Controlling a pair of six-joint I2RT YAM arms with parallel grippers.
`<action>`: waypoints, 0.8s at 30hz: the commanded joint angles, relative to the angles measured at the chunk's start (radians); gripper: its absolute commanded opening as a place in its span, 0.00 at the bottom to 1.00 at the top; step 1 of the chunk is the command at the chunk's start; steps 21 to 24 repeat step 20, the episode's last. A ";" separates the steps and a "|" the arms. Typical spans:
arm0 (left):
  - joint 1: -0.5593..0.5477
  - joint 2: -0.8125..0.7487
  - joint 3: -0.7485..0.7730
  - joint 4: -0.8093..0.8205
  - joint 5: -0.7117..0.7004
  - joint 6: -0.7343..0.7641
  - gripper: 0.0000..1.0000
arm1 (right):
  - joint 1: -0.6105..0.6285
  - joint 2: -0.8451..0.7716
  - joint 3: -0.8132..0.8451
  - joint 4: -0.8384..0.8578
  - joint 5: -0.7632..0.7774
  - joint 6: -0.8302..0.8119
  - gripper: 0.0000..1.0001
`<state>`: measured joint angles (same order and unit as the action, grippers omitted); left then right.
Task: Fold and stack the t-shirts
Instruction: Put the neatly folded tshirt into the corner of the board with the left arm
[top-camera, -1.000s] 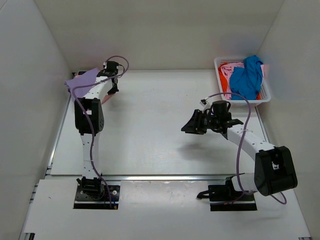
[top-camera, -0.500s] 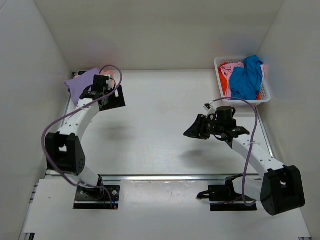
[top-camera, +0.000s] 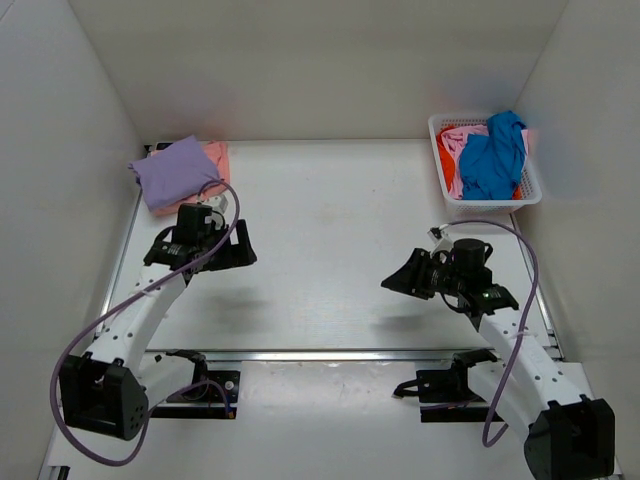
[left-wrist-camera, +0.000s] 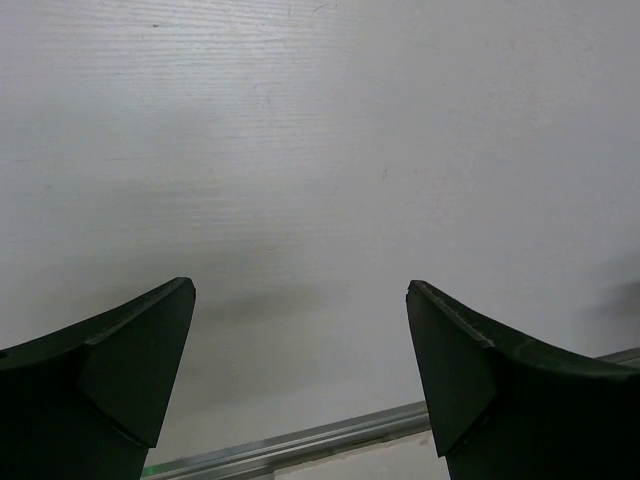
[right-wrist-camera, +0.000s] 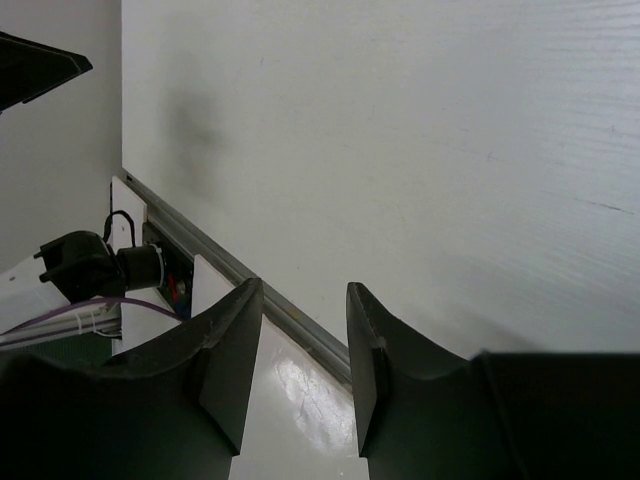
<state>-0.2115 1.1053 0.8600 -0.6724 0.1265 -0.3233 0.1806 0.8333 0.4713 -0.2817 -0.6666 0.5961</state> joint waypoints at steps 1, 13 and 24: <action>-0.002 -0.047 -0.022 0.004 0.030 0.004 0.99 | 0.016 -0.056 -0.020 0.029 0.013 0.039 0.36; -0.008 -0.096 -0.041 0.000 0.038 -0.014 0.99 | -0.024 -0.138 -0.060 0.018 -0.008 0.054 0.36; -0.009 -0.056 -0.041 -0.036 0.018 0.006 0.99 | -0.021 -0.129 -0.066 0.033 -0.024 0.056 0.36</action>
